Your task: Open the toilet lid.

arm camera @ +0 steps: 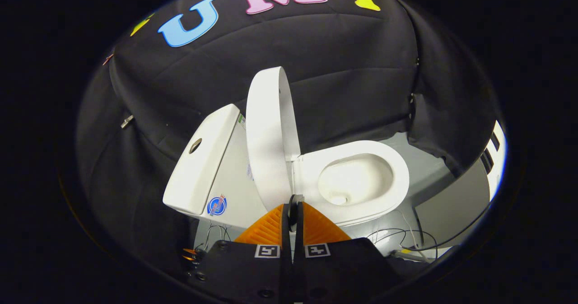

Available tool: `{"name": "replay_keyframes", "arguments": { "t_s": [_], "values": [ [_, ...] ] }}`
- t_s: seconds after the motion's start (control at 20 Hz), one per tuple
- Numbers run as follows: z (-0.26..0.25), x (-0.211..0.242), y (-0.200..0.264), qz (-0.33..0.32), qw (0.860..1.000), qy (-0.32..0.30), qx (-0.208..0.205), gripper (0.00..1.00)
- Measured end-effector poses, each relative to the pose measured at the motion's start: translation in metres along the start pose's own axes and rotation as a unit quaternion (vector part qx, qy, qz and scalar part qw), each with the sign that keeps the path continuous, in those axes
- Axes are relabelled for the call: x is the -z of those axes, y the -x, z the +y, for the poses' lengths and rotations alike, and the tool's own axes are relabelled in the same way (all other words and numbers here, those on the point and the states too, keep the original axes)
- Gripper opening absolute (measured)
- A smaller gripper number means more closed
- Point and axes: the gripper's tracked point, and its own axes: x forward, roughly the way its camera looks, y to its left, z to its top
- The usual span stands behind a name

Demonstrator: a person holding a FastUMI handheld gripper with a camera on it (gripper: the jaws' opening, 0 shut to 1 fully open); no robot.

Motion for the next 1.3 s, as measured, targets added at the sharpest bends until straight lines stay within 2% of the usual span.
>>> {"name": "replay_keyframes", "arguments": {
  "t_s": [0.4,0.65,1.0,1.3],
  "values": [
    [0.052,0.009,-0.005,-0.010,0.996,0.075,0.050,0.06],
    [0.084,0.020,-0.013,-0.012,0.992,0.107,0.065,0.06],
    [0.105,0.025,-0.018,-0.019,0.983,0.155,0.100,0.06],
    [0.111,0.026,-0.024,-0.022,0.982,0.159,0.100,0.07]
  ]
}}
